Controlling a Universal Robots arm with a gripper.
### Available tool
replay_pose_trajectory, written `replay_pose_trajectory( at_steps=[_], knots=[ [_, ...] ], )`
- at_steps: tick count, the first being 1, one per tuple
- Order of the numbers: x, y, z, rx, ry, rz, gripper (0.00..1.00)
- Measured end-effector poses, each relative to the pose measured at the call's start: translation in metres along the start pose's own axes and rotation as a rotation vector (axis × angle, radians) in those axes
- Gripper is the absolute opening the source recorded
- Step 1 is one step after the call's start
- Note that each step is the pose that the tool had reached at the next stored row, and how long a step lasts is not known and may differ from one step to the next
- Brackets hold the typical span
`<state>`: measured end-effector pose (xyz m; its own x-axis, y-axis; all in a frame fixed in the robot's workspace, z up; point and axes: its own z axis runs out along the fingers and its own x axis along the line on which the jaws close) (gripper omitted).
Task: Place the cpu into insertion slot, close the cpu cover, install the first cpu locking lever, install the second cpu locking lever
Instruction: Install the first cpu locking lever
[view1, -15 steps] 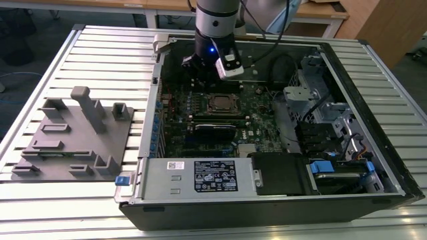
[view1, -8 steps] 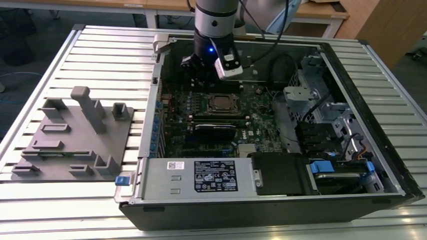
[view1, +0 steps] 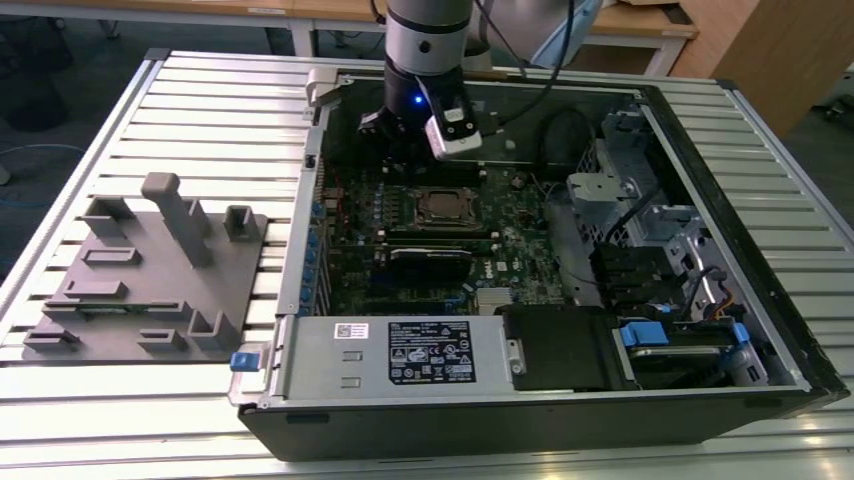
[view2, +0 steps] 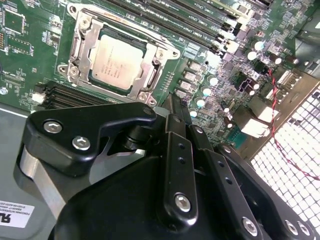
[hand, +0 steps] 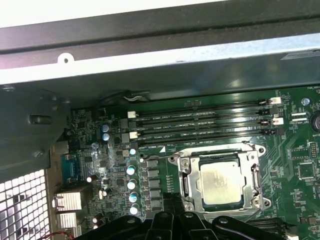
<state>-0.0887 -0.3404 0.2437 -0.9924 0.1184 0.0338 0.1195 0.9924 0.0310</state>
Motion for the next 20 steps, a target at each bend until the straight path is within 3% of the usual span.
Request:
replay_pose_trajectory(
  at_steps=[20],
  knots=[
    [0.0129, -0.0015, 0.0005, -0.0001, 0.0001, 0.000, 0.10]
  ],
)
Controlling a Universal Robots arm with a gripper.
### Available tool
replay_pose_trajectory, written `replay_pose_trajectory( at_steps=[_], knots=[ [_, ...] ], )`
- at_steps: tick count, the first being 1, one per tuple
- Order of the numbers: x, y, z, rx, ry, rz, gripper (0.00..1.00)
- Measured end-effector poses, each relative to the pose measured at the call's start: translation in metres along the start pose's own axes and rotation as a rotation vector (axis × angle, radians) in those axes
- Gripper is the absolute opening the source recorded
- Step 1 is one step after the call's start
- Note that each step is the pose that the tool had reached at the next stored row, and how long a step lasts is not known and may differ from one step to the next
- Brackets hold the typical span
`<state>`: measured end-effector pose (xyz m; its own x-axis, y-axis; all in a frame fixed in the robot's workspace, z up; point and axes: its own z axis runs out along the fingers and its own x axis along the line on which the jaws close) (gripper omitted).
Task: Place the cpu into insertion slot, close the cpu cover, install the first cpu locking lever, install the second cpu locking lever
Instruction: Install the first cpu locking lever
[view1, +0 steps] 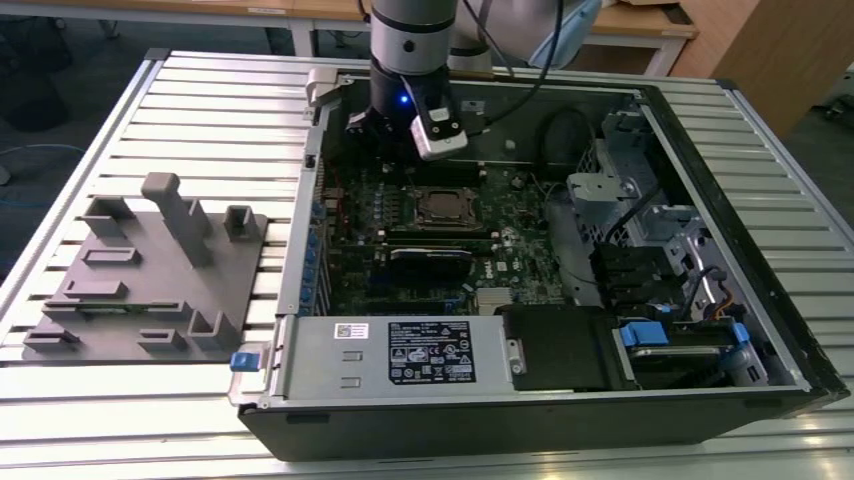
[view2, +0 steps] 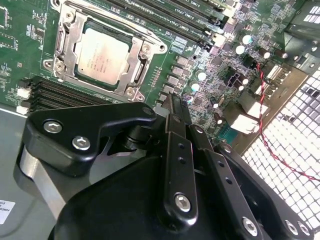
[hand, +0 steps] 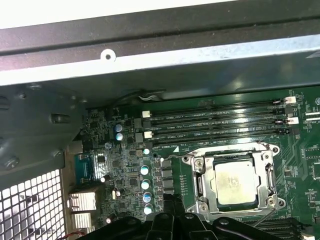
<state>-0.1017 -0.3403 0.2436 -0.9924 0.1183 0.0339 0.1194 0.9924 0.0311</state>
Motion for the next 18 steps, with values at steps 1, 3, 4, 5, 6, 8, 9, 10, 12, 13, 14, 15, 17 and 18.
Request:
replay_pose_trajectory(
  at_steps=[1, 3, 4, 5, 6, 8, 9, 10, 12, 13, 14, 15, 17, 18],
  knots=[
    [0.0000, 0.0000, 0.0000, 0.0000, 0.0000, 0.000, 0.10],
    [0.0001, 0.0000, 0.0000, 0.0000, 0.0000, 0.000, 0.10],
    [0.0001, 0.0000, 0.0000, -0.0001, 0.0000, 0.000, 0.10],
    [0.0005, -0.0001, 0.0000, -0.0001, -0.0001, 0.000, 0.10],
    [0.0016, -0.0003, 0.0000, -0.0001, -0.0001, 0.000, 0.10],
    [0.0038, -0.0005, 0.0002, -0.0002, -0.0006, 0.000, 0.10],
    [0.0049, -0.0007, 0.0003, -0.0003, -0.0007, 0.000, 0.10],
    [0.0059, -0.0008, 0.0004, -0.0010, -0.0006, 0.000, 0.10],
    [0.0072, -0.0012, 0.0005, -0.0085, 0.0003, 0.000, 0.10],
    [0.0077, -0.0014, 0.0006, -0.0157, 0.0012, -0.001, 0.10],
    [0.0082, -0.0017, 0.0006, -0.0256, 0.0024, -0.001, 0.10],
    [0.0086, -0.0020, 0.0006, -0.0361, 0.0036, -0.001, 0.10],
    [0.0093, -0.0026, 0.0007, -0.0578, 0.0061, -0.002, 0.10],
    [0.0097, -0.0030, 0.0007, -0.0688, 0.0075, -0.002, 0.10]
  ],
)
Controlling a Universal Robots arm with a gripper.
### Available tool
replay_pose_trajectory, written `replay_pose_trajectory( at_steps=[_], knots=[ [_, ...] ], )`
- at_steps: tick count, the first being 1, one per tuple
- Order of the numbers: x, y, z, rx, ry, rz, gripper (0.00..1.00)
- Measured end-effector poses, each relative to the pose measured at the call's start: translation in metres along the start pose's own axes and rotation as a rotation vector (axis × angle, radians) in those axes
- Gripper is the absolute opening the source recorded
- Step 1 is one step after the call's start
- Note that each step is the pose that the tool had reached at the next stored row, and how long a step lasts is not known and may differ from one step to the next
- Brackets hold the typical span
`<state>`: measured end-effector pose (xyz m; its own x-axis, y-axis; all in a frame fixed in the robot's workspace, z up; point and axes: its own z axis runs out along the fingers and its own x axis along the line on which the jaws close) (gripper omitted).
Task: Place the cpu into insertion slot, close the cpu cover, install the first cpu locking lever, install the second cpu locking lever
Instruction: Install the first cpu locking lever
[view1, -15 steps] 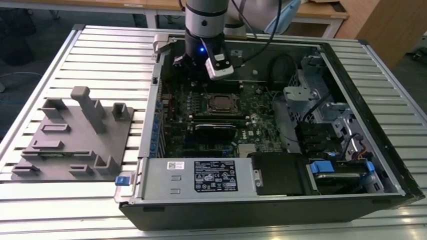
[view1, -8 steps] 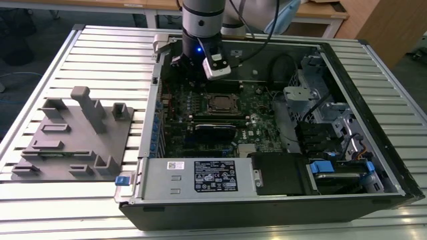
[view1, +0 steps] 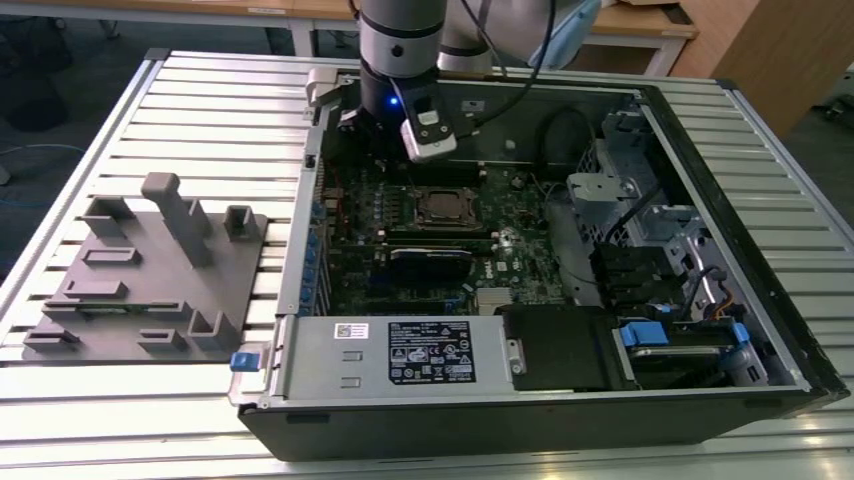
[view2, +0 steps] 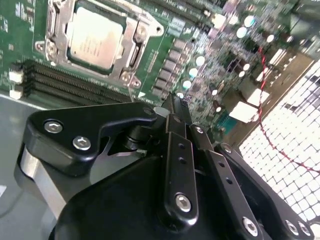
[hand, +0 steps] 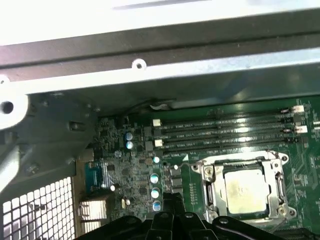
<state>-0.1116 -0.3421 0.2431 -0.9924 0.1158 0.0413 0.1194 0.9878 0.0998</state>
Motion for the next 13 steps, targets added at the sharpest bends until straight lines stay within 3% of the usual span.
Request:
replay_pose_trajectory(
  at_steps=[5, 7, 11, 13],
  knots=[
    [0.0013, -0.0021, -0.0001, -0.0650, 0.0079, -0.002, 0.10],
    [0.0017, -0.0030, -0.0002, -0.0861, 0.0104, -0.003, 0.10],
    [0.0041, -0.0048, -0.0002, -0.1078, 0.0130, -0.003, 0.10],
    [0.0056, -0.0058, -0.0002, -0.1234, 0.0149, -0.004, 0.10]
  ],
)
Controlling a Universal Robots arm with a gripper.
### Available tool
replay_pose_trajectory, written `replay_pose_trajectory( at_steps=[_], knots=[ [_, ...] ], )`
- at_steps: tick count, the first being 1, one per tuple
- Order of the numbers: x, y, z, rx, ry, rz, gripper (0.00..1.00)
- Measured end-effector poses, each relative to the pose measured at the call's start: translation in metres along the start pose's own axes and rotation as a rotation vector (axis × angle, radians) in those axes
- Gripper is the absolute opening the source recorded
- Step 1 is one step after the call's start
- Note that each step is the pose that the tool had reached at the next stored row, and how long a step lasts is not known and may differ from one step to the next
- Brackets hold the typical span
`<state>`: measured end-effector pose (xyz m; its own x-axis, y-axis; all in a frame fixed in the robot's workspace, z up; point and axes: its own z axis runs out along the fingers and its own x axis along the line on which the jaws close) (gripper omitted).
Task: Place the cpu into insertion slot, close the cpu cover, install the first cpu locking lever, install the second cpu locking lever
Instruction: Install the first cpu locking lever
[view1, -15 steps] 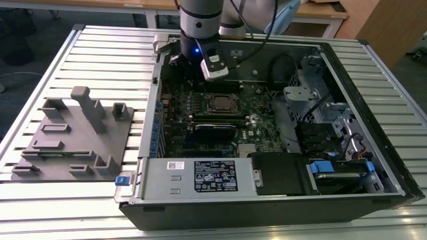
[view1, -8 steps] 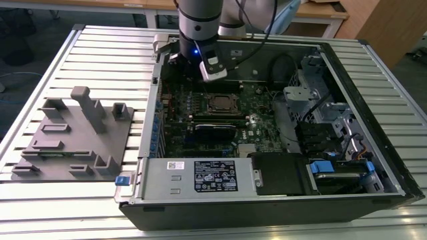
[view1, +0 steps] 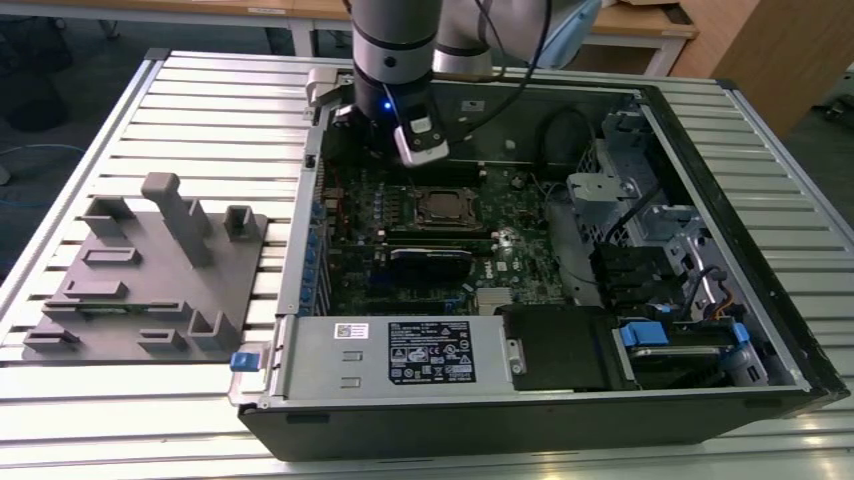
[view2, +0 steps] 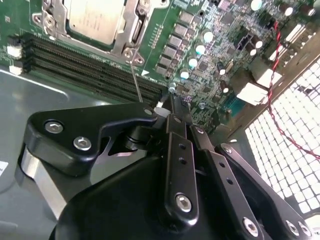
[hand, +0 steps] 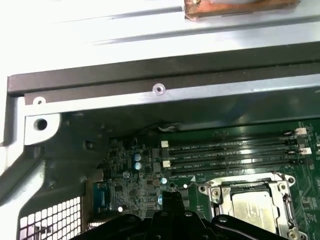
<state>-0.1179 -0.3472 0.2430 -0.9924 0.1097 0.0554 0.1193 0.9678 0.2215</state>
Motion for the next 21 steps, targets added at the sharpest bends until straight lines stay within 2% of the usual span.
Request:
replay_pose_trajectory(
  at_steps=[7, 9, 21],
  knots=[
    [0.0005, -0.0021, -0.0003, -0.0707, 0.0085, -0.002, 0.10],
    [0.0003, -0.0020, -0.0001, -0.0745, 0.0089, -0.002, 0.10],
    [-0.0124, -0.0007, 0.0006, -0.0745, 0.0089, -0.002, 0.10]
  ],
)
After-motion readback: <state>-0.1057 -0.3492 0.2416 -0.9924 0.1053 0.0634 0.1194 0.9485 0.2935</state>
